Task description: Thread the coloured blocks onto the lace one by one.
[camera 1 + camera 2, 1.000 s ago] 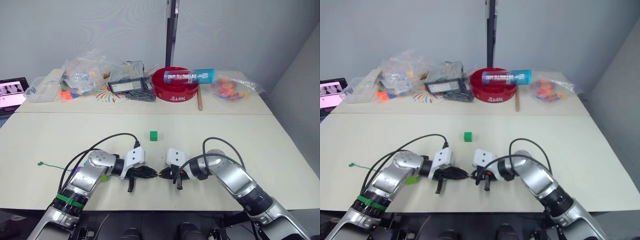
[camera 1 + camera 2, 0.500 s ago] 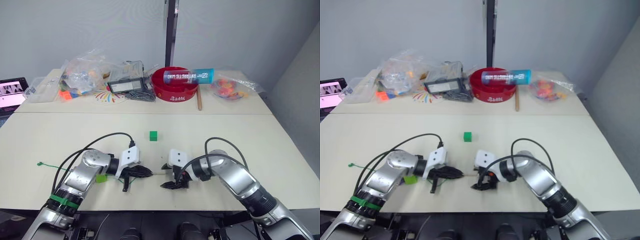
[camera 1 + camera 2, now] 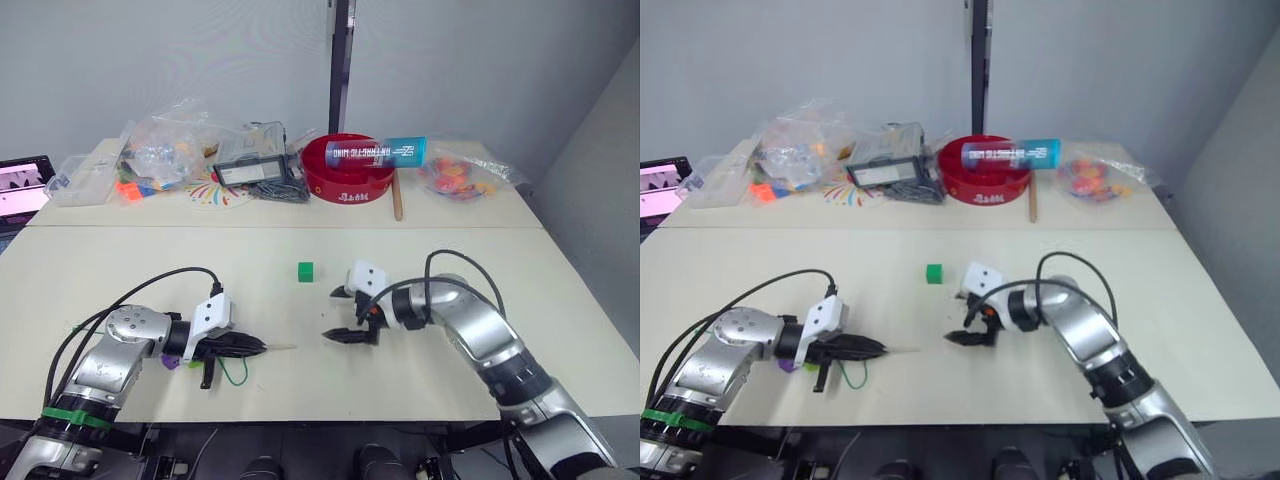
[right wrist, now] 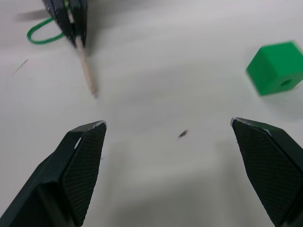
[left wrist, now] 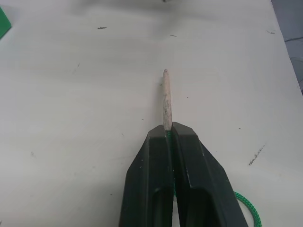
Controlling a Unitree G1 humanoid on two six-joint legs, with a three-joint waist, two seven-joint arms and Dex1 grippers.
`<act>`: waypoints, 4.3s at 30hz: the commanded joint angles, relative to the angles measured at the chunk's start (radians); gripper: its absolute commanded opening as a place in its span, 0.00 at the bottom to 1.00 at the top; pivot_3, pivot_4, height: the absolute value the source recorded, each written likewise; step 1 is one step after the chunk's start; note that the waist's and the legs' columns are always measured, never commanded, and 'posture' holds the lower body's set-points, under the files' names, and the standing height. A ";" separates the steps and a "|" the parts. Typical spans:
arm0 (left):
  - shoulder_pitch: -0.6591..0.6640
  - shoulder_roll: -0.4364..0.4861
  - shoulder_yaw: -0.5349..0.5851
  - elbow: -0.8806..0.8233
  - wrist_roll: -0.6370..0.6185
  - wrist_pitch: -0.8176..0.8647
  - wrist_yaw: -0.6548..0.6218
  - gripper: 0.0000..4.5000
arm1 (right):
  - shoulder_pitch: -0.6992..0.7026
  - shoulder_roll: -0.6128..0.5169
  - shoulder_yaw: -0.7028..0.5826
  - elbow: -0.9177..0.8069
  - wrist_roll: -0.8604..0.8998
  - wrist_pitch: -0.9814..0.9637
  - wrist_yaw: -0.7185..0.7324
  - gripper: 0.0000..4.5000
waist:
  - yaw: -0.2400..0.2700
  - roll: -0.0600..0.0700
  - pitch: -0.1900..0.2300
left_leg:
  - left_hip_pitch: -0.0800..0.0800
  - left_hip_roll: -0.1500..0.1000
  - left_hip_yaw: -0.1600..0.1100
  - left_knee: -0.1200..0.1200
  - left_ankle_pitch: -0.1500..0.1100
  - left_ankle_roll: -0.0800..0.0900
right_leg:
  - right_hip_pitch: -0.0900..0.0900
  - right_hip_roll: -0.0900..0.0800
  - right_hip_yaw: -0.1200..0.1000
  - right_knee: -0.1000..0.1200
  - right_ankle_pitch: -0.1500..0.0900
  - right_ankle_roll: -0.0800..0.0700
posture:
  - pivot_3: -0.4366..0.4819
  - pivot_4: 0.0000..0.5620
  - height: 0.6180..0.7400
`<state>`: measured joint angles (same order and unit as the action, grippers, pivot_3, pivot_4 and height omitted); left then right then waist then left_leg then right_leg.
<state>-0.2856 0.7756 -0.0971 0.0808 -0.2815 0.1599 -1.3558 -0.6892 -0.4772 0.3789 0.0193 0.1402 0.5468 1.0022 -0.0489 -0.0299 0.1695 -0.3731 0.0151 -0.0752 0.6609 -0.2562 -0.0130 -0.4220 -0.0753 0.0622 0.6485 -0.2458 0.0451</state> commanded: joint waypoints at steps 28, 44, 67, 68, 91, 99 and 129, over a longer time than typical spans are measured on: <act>0.067 0.024 0.070 0.011 -0.025 -0.064 0.007 0.00 | -0.621 0.391 -0.068 1.279 -0.284 -0.644 -0.045 0.68 | -0.037 0.004 0.001 | 0.004 0.000 0.000 -0.001 0.000 0.000 | -0.003 0.000 0.001 0.011 0.001 -0.002 | 0.48 0.27 0.92; 0.068 0.044 0.074 -0.033 -0.051 -0.029 -0.004 0.00 | -0.604 0.385 -0.119 1.232 -0.292 -0.660 0.037 0.26 | -0.049 0.004 0.002 | 0.003 -0.001 -0.001 -0.001 0.000 0.000 | -0.004 0.000 0.001 0.011 0.001 -0.002 | 0.48 0.27 0.92; -0.002 0.043 0.044 -0.085 -0.045 0.019 -0.008 0.00 | 0.022 0.093 0.080 -0.111 -0.207 0.114 0.289 0.26 | -0.024 0.004 0.002 | 0.001 0.000 -0.001 0.000 0.000 0.000 | -0.004 0.000 0.000 0.008 0.001 -0.002 | 0.48 0.27 0.92; -0.003 0.038 0.039 -0.093 -0.046 0.026 -0.004 0.00 | 0.023 0.091 0.083 -0.118 -0.204 0.122 0.281 0.26 | -0.022 0.004 0.002 | 0.001 0.000 -0.001 0.000 0.000 0.000 | -0.003 0.000 0.000 0.008 0.001 -0.002 | 0.48 0.27 0.92; -0.036 0.003 -0.043 -0.158 0.011 0.087 0.097 0.00 | 0.028 0.045 0.141 -0.160 -0.138 0.180 0.188 0.26 | -0.021 0.004 0.002 | 0.002 0.000 -0.001 0.000 0.000 0.000 | -0.002 0.001 0.001 0.008 0.001 -0.002 | 0.48 0.27 0.92; -0.060 -0.008 -0.067 -0.151 0.022 0.093 0.111 0.00 | 0.023 0.038 0.149 -0.164 -0.124 0.186 0.176 0.26 | -0.021 0.004 0.002 | 0.002 0.000 -0.001 0.000 0.000 0.000 | -0.002 0.001 0.001 0.008 0.001 -0.002 | 0.48 0.27 0.92; -0.115 -0.101 -0.080 -0.190 0.021 0.180 0.106 0.44 | 0.019 0.048 0.164 -0.166 -0.094 0.200 0.135 0.26 | -0.016 0.003 0.001 | 0.003 0.000 -0.001 0.000 0.000 0.000 | 0.000 0.001 0.001 0.006 0.001 -0.001 | 0.48 0.27 0.92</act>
<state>-0.3929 0.6637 -0.2050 -0.0535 -0.2202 0.3285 -1.2315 -0.6710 -0.4443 0.5094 -0.1370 0.0333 0.7326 1.1436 -0.0650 -0.0265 0.1708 -0.3702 0.0150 -0.0764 0.6609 -0.2561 -0.0132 -0.4223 -0.0744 0.0628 0.6549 -0.2451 0.0437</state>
